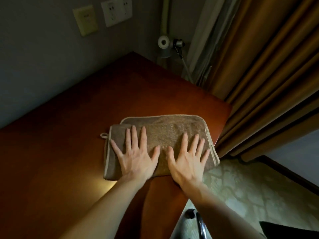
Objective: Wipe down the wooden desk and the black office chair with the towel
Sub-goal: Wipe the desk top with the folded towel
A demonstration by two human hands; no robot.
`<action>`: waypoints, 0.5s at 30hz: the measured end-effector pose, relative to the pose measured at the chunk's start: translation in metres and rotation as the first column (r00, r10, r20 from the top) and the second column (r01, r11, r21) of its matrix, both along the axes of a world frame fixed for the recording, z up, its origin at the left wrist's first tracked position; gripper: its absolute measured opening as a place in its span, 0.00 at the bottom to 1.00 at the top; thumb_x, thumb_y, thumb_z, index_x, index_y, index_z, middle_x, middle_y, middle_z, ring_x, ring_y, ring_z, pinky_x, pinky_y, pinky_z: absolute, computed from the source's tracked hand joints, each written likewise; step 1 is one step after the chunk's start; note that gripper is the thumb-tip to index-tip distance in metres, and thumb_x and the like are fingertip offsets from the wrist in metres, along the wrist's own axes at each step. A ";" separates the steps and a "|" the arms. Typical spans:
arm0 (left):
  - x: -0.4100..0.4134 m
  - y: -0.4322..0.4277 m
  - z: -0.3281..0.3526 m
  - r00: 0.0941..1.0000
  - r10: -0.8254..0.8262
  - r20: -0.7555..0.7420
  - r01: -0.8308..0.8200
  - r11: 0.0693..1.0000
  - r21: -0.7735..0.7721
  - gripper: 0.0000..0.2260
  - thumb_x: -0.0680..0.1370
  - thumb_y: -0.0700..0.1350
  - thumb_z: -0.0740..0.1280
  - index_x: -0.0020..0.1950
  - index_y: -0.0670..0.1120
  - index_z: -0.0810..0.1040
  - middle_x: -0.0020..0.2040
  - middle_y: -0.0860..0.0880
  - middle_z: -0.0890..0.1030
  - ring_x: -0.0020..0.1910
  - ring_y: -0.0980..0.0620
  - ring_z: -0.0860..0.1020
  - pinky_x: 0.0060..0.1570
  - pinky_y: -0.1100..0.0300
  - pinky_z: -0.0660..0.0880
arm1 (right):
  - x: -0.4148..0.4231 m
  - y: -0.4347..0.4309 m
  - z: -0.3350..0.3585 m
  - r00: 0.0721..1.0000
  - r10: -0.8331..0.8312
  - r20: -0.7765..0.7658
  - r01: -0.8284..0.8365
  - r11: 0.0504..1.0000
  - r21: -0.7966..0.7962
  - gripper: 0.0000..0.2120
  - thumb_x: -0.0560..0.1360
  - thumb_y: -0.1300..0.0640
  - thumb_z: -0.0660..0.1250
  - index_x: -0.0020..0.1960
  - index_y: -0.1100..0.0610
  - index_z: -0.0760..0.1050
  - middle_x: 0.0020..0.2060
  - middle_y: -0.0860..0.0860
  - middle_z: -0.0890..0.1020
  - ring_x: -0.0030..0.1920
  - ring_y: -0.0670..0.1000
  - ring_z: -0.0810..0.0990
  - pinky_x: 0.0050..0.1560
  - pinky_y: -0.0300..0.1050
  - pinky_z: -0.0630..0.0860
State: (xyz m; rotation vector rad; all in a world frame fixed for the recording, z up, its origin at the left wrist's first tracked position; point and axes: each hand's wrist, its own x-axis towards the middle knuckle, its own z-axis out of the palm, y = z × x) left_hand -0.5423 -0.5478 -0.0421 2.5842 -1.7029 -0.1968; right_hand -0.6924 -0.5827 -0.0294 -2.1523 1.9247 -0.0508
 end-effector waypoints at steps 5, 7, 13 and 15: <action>0.050 0.002 -0.001 0.927 -0.353 0.125 0.347 0.936 0.067 0.36 0.74 0.74 0.27 0.77 0.60 0.25 0.82 0.44 0.34 0.81 0.43 0.34 0.70 0.25 0.33 | 0.015 0.001 -0.011 0.997 -0.074 -0.026 0.074 0.997 0.015 0.41 0.75 0.26 0.36 0.81 0.45 0.30 0.80 0.61 0.35 0.79 0.65 0.30 0.76 0.70 0.34; 0.065 -0.002 -0.006 0.896 -0.434 0.089 0.435 0.900 0.014 0.35 0.77 0.75 0.34 0.80 0.63 0.31 0.84 0.47 0.37 0.82 0.45 0.36 0.72 0.25 0.38 | 0.019 -0.006 -0.018 0.995 -0.083 -0.052 0.082 0.996 -0.023 0.42 0.74 0.25 0.34 0.81 0.45 0.30 0.80 0.63 0.37 0.79 0.66 0.31 0.75 0.72 0.35; 0.066 -0.009 -0.009 0.922 -0.384 0.057 0.387 0.921 -0.050 0.33 0.80 0.72 0.44 0.83 0.62 0.46 0.85 0.48 0.49 0.83 0.48 0.46 0.75 0.27 0.46 | 0.022 -0.029 -0.023 0.997 -0.037 -0.074 0.033 0.998 -0.057 0.43 0.74 0.24 0.36 0.83 0.46 0.37 0.81 0.63 0.42 0.80 0.67 0.35 0.74 0.72 0.35; 0.066 -0.015 -0.007 0.933 -0.355 0.058 0.358 0.933 -0.043 0.34 0.79 0.72 0.42 0.83 0.62 0.46 0.85 0.48 0.48 0.83 0.49 0.45 0.75 0.27 0.44 | 0.024 -0.039 -0.021 0.997 -0.019 -0.080 0.017 0.999 -0.033 0.43 0.74 0.24 0.36 0.82 0.45 0.35 0.81 0.63 0.40 0.79 0.66 0.33 0.74 0.72 0.33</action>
